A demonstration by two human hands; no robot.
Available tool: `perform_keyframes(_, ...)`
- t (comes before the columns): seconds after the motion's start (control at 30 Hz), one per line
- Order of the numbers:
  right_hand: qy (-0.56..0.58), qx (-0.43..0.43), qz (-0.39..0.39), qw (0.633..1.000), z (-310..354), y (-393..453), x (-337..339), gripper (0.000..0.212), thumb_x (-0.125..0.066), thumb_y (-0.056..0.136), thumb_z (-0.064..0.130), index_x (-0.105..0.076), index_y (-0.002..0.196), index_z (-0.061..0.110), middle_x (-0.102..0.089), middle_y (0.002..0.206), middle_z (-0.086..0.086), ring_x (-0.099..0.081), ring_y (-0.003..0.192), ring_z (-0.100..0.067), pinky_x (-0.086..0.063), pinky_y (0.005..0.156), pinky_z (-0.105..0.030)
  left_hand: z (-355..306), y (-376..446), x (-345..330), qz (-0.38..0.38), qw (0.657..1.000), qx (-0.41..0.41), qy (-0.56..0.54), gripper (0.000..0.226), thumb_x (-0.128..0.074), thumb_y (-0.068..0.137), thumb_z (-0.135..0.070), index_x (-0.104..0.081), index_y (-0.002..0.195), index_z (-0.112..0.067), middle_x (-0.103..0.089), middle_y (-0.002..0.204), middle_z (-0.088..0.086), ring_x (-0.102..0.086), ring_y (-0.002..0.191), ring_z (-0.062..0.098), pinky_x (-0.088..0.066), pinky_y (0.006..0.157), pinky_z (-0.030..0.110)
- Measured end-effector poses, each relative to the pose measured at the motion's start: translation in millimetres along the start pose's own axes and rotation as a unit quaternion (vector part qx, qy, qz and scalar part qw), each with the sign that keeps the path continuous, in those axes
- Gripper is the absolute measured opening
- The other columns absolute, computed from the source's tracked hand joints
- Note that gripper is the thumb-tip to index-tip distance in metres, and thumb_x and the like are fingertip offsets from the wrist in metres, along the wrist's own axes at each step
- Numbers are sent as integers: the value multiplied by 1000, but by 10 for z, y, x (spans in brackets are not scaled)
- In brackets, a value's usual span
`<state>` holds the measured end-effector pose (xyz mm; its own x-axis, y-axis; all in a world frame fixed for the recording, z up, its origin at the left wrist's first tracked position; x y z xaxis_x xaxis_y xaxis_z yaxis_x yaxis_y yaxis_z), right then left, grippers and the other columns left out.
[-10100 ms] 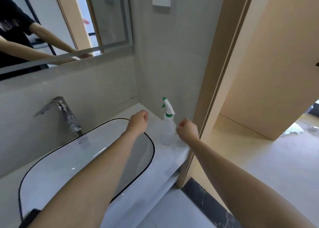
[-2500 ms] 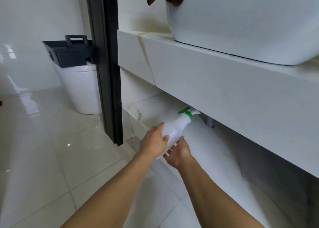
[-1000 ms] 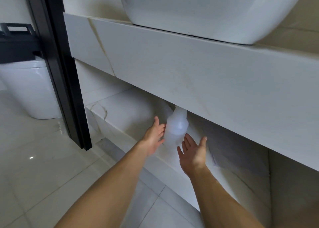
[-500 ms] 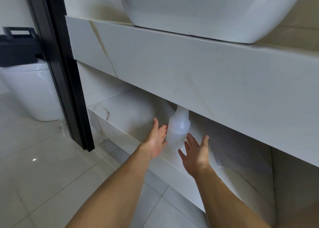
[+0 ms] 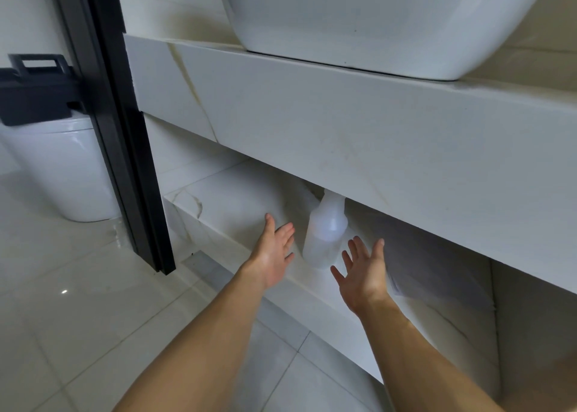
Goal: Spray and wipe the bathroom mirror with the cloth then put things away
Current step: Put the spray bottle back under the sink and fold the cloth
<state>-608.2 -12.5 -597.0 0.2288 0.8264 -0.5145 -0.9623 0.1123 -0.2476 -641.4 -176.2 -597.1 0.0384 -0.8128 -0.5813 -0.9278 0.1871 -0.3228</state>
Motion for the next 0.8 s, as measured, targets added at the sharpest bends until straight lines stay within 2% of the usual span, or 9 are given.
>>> perform_keyframes(0.03, -2, 2, -3, 1000, 9, -22, 0, 72, -21, 99, 69, -28, 157, 27, -27, 164, 7, -21, 153, -15, -18, 124, -50, -9, 84, 91, -14, 998, -27, 53, 79, -16, 97, -71, -32, 155, -19, -29, 163, 1, -21, 152, 16, -13, 125, 42)
perform_keyframes(0.1, -9, 4, -11, 1000, 19, -80, -5, 71, -21, 99, 68, -29, 157, 27, -29, 164, 8, -23, 152, -15, -18, 124, -48, -60, 32, 129, 26, 994, -22, 105, 77, -9, 98, -68, -24, 157, -21, -23, 165, -5, -17, 153, 13, -11, 126, 41)
perform_keyframes(0.17, -15, 9, -13, 1000, 30, -133, -48, 70, -21, 100, 67, -30, 157, 27, -30, 163, 8, -24, 152, -14, -18, 124, -46, -101, 36, 199, -3, 993, -31, 111, 78, -9, 98, -69, -27, 157, -22, -26, 164, -5, -20, 152, 14, -15, 125, 42)
perform_keyframes(0.37, -17, 52, -24, 998, 168, -330, -265, 64, -22, 104, 59, -35, 155, 24, -36, 160, 7, -27, 150, -11, -21, 124, -39, -201, -73, 219, -5, 994, -60, 86, 79, -10, 96, -72, -33, 155, -24, -31, 162, -5, -25, 151, 16, -19, 122, 44)
perform_keyframes(0.57, 4, 63, -70, 996, 113, -549, -456, 52, -30, 107, 46, -56, 140, 17, -55, 145, 5, -42, 141, -13, -31, 119, -38, -514, -302, 419, -33, 991, -108, 68, 75, -13, 97, -71, -43, 150, -27, -41, 156, -5, -33, 147, 19, -25, 117, 46)
perform_keyframes(0.67, 13, 35, -54, 998, -4, -627, -688, 47, -33, 108, 39, -63, 131, 12, -61, 134, 2, -48, 134, -15, -37, 112, -37, -753, -458, 635, -63, 985, -144, 73, 71, -15, 99, -68, -47, 147, -27, -45, 153, -4, -37, 144, 20, -27, 118, 46)
perform_keyframes(0.8, 3, 4, 10, 1000, -172, -698, -1186, 40, -36, 108, 34, -64, 126, 12, -64, 131, -2, -52, 129, -18, -40, 103, -34, -1113, -751, 947, -118, 966, -203, 104, 66, -18, 101, -64, -51, 143, -26, -50, 149, -2, -42, 139, 19, -32, 115, 45)
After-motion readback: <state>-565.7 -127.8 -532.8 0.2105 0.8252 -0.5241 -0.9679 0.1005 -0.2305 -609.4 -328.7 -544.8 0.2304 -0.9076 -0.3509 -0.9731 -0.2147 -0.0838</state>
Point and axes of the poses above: each hand's wrist, its own y-axis towards the middle knuckle, its own x-axis out of the back of the hand, z = x × y, the point moved 3 cm from there along y, towards the middle knuckle
